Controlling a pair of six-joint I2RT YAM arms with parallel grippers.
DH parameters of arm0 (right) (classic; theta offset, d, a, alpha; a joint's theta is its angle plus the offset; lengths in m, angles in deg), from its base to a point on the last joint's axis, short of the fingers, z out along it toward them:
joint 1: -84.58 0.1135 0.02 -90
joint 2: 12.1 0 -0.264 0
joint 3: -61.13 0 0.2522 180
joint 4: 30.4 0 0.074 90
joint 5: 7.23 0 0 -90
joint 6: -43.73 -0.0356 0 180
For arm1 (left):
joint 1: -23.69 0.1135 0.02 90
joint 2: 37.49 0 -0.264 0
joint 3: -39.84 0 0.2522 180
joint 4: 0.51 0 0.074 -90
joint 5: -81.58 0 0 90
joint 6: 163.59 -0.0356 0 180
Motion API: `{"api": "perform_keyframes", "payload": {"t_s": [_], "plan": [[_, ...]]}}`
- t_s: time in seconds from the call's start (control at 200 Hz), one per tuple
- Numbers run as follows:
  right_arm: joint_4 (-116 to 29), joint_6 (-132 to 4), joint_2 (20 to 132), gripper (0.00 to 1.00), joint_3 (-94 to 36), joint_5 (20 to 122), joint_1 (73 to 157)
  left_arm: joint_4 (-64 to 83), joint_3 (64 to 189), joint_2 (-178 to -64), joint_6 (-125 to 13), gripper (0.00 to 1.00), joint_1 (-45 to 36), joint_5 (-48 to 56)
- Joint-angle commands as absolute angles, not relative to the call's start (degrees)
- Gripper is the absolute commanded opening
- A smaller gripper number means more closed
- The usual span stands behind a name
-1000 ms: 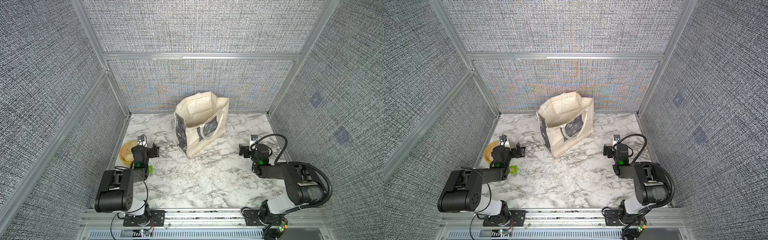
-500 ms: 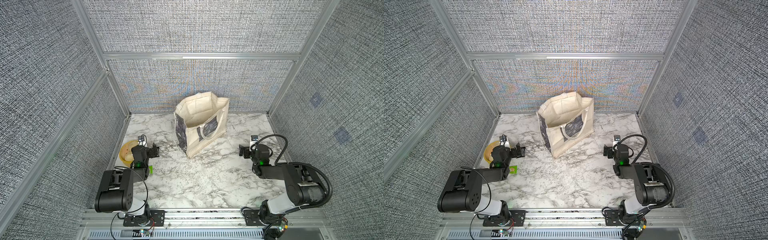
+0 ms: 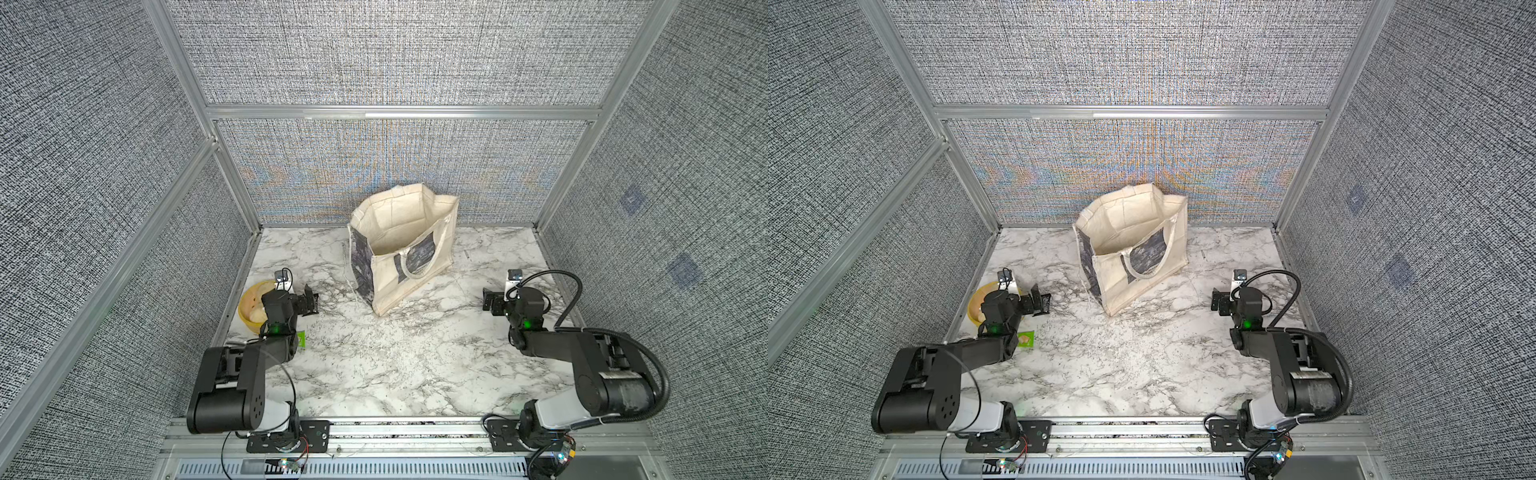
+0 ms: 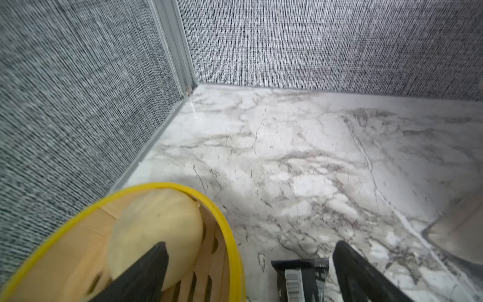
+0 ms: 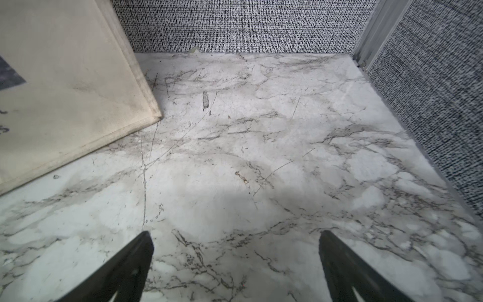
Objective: Take out the compass set from the canvas bag
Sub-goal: Adjust the canvas bag at the center of the board.
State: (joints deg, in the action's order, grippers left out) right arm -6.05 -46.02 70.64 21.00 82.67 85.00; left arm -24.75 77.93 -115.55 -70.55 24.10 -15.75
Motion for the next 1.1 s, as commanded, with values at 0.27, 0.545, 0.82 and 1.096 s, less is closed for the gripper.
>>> {"api": "perform_keyframes", "payload": {"t_s": [0.27, 0.545, 0.82, 1.096], "plan": [[-56.31, -73.45, 61.02, 0.99, -13.38, 64.2, 96.24, 38.27, 129.99, -114.54, -59.14, 0.99, 20.37, 0.45], [-72.75, -79.64, 68.64, 0.99, -34.54, 62.5, 103.44, 45.97, 156.55, -132.92, -66.48, 0.99, 13.49, 14.58], [-69.42, -97.12, 76.3, 0.99, -41.3, 71.65, 109.17, 49.19, 174.6, -148.47, -69.82, 0.99, 11.74, 18.04], [-74.36, -104.78, 84.59, 0.97, -49.9, 80.82, 112.79, 56.78, 185.61, -158.71, -72.35, 0.99, 11.78, 15.21]]}}
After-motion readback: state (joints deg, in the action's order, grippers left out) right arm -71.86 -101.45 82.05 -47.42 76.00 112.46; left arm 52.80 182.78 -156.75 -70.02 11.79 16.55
